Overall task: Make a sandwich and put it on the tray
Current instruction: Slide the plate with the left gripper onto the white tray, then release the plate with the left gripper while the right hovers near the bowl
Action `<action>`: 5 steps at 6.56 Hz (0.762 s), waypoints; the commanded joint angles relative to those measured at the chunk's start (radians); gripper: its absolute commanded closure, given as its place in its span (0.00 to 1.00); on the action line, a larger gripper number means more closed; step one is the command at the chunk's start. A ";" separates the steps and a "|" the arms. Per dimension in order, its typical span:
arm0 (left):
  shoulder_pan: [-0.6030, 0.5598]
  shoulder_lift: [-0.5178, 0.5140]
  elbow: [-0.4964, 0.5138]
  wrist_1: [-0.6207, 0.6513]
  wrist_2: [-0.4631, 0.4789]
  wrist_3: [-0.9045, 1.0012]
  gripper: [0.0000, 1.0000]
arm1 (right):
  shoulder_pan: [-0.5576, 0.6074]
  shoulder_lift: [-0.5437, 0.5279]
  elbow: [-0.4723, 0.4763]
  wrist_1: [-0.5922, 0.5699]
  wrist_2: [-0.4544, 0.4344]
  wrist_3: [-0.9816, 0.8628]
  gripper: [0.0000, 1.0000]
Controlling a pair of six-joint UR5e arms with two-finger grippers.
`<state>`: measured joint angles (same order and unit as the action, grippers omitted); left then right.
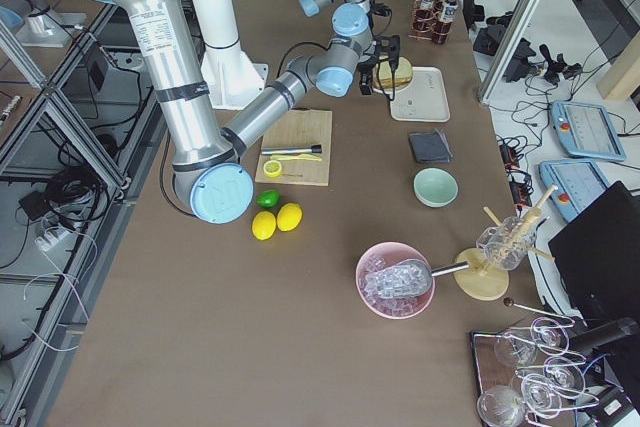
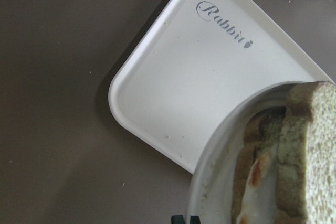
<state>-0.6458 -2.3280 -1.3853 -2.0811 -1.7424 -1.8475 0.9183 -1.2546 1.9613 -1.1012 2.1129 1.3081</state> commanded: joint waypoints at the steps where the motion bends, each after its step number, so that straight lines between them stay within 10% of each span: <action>1: -0.032 -0.060 0.194 -0.129 0.010 -0.009 1.00 | 0.013 0.030 -0.034 0.000 -0.007 0.014 0.01; 5: -0.041 -0.108 0.318 -0.206 0.020 -0.001 1.00 | 0.040 0.050 -0.068 0.001 -0.007 0.014 0.01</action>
<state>-0.6880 -2.4260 -1.0838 -2.2815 -1.7266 -1.8517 0.9508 -1.2105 1.8996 -1.1004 2.1062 1.3215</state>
